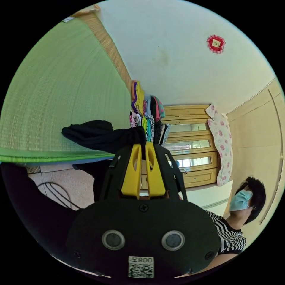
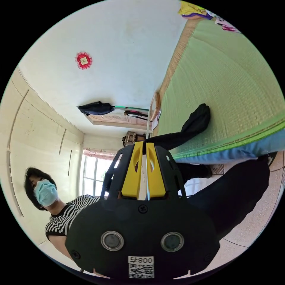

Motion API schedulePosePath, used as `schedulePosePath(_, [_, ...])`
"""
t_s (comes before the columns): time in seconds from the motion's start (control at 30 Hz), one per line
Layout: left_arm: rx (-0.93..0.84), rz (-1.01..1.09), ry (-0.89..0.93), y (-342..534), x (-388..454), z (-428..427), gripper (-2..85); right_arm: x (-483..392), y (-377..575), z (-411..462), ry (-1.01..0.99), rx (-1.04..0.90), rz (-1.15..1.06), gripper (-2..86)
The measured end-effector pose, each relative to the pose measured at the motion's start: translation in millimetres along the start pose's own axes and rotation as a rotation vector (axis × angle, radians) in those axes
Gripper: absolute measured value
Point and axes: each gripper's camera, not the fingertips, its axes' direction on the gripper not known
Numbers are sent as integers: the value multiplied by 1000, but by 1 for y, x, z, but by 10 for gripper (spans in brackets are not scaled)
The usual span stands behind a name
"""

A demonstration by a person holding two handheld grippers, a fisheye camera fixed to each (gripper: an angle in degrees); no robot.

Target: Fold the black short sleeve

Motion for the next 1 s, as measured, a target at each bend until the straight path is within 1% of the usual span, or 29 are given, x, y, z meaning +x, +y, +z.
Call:
schedulePosePath(0.13, [-16, 50, -19, -91, 92, 10, 26, 19, -47, -51, 14, 42, -37, 15])
schedulePosePath(0.2, [-20, 71, -22, -136, 133, 18, 26, 26, -90, -86, 33, 64, -70, 15])
schedulePosePath(0.27, [-16, 109, -25, -198, 194, 32, 25, 28, -126, -115, 48, 83, -98, 15])
schedulePosePath(0.3, [-14, 122, -26, -213, 211, 36, 25, 27, -150, -135, 60, 97, -116, 15])
schedulePosePath(0.37, [5, 174, -19, -273, 281, 53, 25, 23, -184, -168, 65, 121, -145, 15])
schedulePosePath(0.4, [9, 189, -10, -288, 300, 58, 25, 18, -203, -192, 60, 140, -178, 15])
schedulePosePath(0.47, [14, 270, 19, -338, 380, 79, 24, 7, -228, -231, 60, 173, -234, 15])
schedulePosePath(0.5, [13, 296, 20, -349, 402, 84, 24, -1, -241, -258, 74, 196, -273, 15])
schedulePosePath(0.57, [7, 402, 22, -385, 484, 110, 24, -9, -254, -299, 108, 232, -319, 14])
schedulePosePath(0.6, [1, 425, 28, -392, 503, 117, 24, -11, -258, -327, 133, 262, -343, 14])
schedulePosePath(0.67, [-26, 493, 50, -411, 570, 148, 24, -6, -257, -370, 160, 297, -370, 14])
schedulePosePath(0.7, [-39, 505, 53, -414, 583, 157, 24, 4, -252, -401, 172, 325, -373, 14])
schedulePosePath(0.77, [-113, 539, 57, -420, 626, 198, 24, 29, -238, -448, 194, 378, -357, 14])
schedulePosePath(0.83, [-195, 543, 42, -419, 646, 234, 24, 63, -219, -493, 223, 436, -312, 14])
schedulePosePath(0.9, [-281, 539, -5, -414, 658, 269, 24, 123, -189, -545, 244, 509, -200, 14])
schedulePosePath(0.93, [-334, 531, -50, -410, 663, 289, 24, 139, -181, -556, 247, 524, -167, 14])
schedulePosePath(0.97, [-391, 514, -62, -406, 668, 303, 24, 168, -167, -574, 263, 548, -95, 14])
schedulePosePath(1.0, [-411, 507, -57, -404, 672, 306, 24, 195, -154, -589, 272, 553, -46, 14])
